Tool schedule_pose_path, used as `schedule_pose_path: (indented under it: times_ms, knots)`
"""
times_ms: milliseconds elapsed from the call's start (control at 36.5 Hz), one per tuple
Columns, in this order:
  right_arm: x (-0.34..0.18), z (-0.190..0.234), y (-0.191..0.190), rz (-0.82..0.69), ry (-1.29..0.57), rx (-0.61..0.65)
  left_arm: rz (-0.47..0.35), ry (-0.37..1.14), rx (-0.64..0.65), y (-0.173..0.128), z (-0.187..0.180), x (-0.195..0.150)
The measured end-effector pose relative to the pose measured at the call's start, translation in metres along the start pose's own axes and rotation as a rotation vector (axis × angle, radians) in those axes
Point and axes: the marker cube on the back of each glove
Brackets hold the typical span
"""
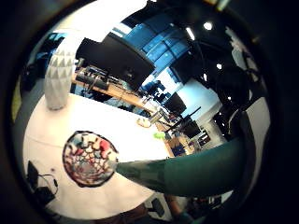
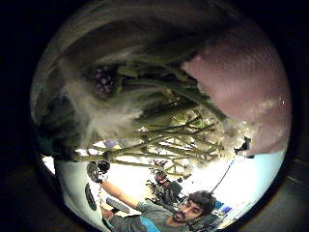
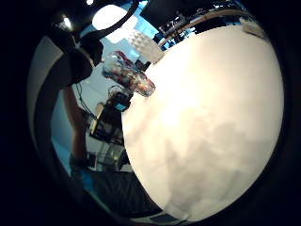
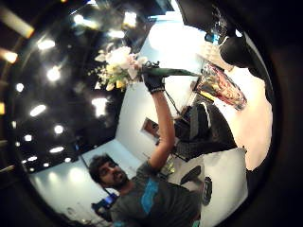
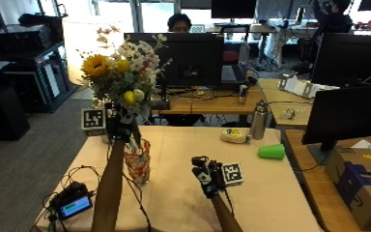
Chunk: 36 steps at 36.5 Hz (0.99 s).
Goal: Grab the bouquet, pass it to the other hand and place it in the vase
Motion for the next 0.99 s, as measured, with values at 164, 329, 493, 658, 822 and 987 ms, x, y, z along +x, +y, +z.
schedule_pose_path:
  times_ms: [164, 329, 493, 658, 822, 987]
  knots:
    - [-0.011, 0.014, 0.005, 0.131, -0.109, -0.025, -0.079, -0.043, 0.015, -0.007, -0.019, -0.047]
    - [-0.008, 0.017, 0.005, 0.116, -0.137, -0.034, -0.202, -0.078, -0.002, 0.0, -0.023, -0.098]
    - [-0.005, 0.018, 0.006, 0.107, -0.138, -0.046, -0.319, -0.095, -0.043, 0.018, -0.02, -0.125]
    - [-0.011, 0.016, 0.006, 0.075, -0.15, -0.048, -0.353, -0.179, -0.114, 0.036, -0.026, -0.151]
    - [-0.008, 0.011, 0.008, 0.082, -0.034, -0.048, -0.36, -0.207, -0.121, 0.055, -0.04, -0.169]
    - [-0.012, 0.013, 0.008, 0.061, -0.098, -0.049, -0.372, -0.247, -0.145, 0.07, -0.057, -0.174]
